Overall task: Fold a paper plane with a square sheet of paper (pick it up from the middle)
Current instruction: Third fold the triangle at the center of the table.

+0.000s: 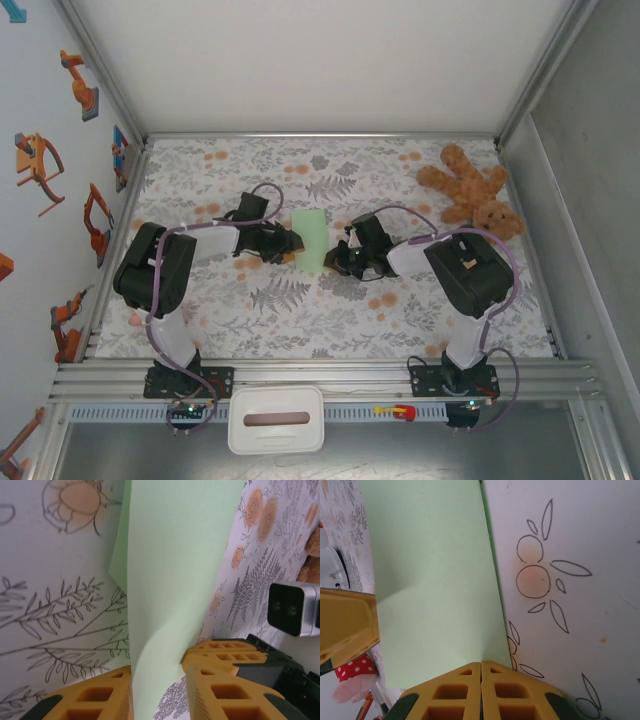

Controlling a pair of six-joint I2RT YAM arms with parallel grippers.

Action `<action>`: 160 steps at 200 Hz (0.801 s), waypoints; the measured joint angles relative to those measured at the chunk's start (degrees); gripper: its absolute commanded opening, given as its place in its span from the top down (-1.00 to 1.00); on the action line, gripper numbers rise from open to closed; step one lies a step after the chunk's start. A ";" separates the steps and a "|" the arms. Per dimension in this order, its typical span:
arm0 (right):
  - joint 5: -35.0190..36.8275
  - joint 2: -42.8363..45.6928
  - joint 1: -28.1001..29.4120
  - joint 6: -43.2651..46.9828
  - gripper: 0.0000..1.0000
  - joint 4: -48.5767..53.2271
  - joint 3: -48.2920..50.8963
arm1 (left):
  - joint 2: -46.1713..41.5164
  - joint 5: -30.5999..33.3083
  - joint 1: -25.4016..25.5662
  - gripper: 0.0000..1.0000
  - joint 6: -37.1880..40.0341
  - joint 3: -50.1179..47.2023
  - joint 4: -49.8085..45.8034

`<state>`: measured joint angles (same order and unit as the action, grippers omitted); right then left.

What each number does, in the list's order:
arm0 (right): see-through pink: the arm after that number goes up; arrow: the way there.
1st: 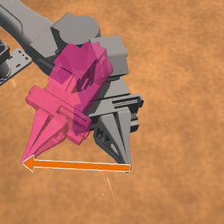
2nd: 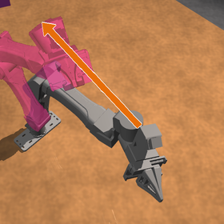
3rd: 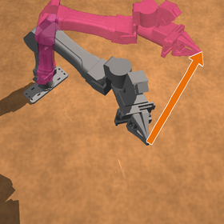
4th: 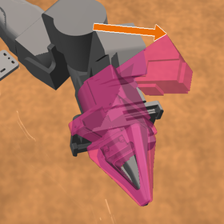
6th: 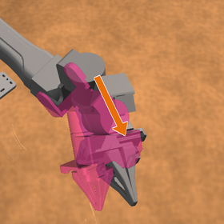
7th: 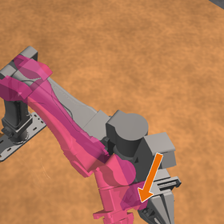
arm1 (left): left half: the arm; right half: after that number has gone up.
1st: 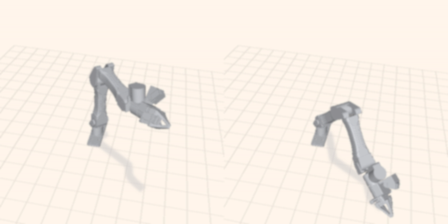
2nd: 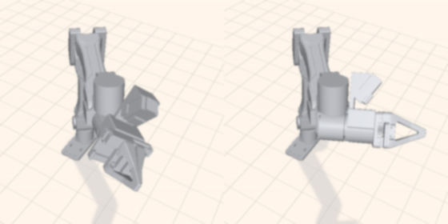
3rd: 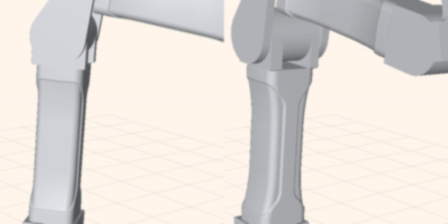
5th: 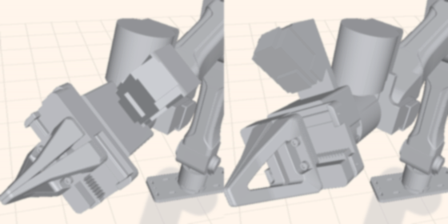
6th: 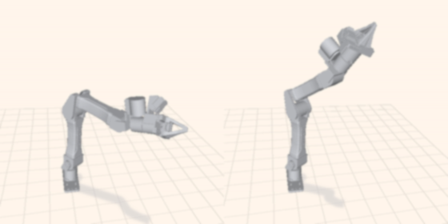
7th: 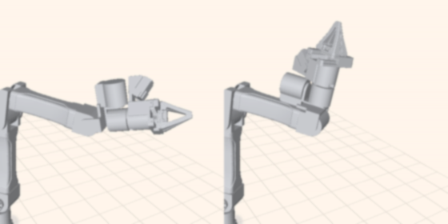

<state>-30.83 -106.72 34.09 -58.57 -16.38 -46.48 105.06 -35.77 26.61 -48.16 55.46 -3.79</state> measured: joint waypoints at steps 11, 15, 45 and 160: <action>0.00 0.00 -0.02 0.00 0.85 -0.02 0.00 | 1.11 -0.09 -0.11 0.43 0.02 1.11 0.02; 0.00 0.00 -0.04 0.00 0.85 0.00 0.02 | 1.53 -0.09 -0.20 0.44 0.02 1.49 0.07; 0.00 0.00 -0.04 0.00 0.84 -0.04 0.04 | 4.09 -0.09 -0.52 0.54 0.02 3.61 0.07; 9.92 8.17 -0.15 11.61 -0.01 11.15 -3.02 | 4.85 0.24 -1.53 0.85 -0.76 4.39 -0.72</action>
<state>-20.91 -98.54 33.93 -46.96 -5.23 -49.50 109.91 -35.53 25.08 -48.93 59.86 -4.51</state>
